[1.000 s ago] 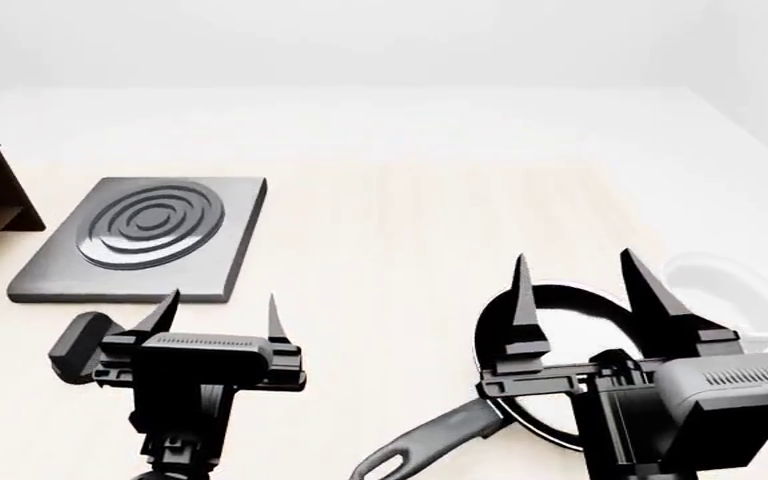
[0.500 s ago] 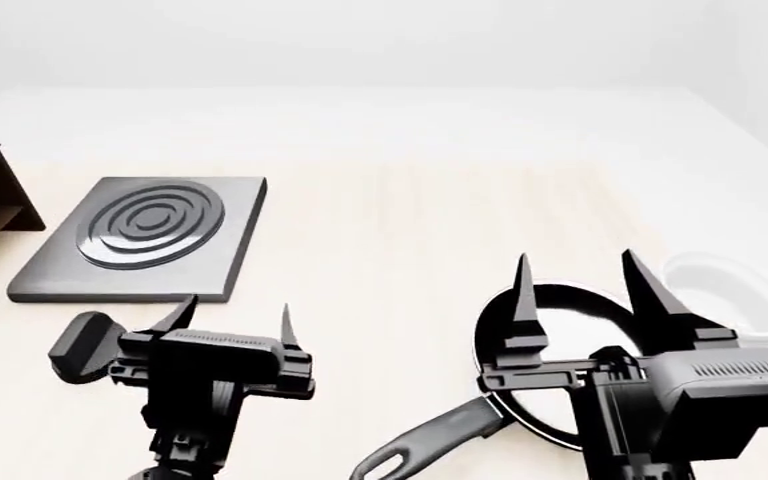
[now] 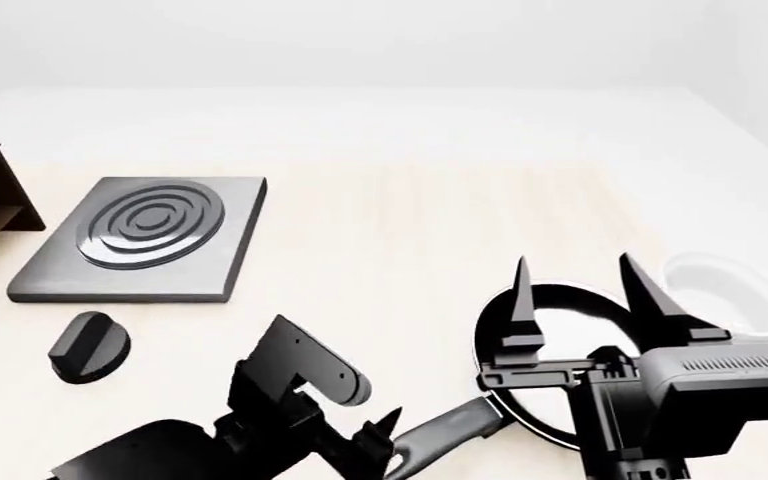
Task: Put the frying pan on top of the cabinet.
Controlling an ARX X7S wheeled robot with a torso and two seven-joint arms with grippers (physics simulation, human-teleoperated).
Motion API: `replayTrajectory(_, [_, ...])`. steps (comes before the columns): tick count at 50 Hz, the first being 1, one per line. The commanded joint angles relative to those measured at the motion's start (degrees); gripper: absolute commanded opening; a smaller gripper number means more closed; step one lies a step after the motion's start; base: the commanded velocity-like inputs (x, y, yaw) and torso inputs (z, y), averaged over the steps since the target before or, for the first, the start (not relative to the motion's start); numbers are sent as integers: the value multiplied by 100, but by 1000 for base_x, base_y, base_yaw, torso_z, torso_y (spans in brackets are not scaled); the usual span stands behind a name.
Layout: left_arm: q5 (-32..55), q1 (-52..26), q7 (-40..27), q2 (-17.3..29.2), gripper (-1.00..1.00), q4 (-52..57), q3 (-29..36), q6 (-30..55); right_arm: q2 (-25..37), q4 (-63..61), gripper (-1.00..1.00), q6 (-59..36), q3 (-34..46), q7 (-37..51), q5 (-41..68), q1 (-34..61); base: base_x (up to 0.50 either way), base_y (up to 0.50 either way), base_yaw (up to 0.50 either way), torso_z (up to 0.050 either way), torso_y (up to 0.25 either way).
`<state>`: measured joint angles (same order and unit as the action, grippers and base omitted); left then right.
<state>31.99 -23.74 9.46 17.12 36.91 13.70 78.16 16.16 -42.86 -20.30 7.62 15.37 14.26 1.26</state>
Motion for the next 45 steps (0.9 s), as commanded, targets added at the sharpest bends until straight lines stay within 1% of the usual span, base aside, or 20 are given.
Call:
replayTrajectory(1, [560,-645,391,-54,100,-179,-46,853,45,34,100,23,46,39,-1,-13,0,0,0,0,0])
replayTrajectory(5, [715,-847,480,-115,100,-375,-98,984,44,59,100,26,39,56,33,-12,0,0,0,0,0])
replayTrajectory(9, [624,-926,430,-80,100,-537,143,801,60,53,100,60,35,68,40,-25,0,0,0,0,0])
replayTrajectory(13, [650,-965,418,-92,100,-598,196,776,80,57,100,65,48,69,52,-28,0,0,0,0,0])
replayTrajectory(21, [534,-1065,425,-47,100,-910,576,544,108,30,100,61,52,118,45,-9,0,0,0,0,0])
replayTrajectory(28, [424,-1160,485,-10,100,-1136,1168,408,124,24,100,53,73,150,47,25,0,0,0,0,0])
replayTrajectory(34, [539,-1206,556,-66,100,-1152,1314,493,142,18,100,67,103,162,44,27,0,0,0,0,0])
replayTrajectory(45, [556,-1256,585,-107,100,-1236,1636,401,159,83,100,145,125,172,73,18,0,0,0,0,0])
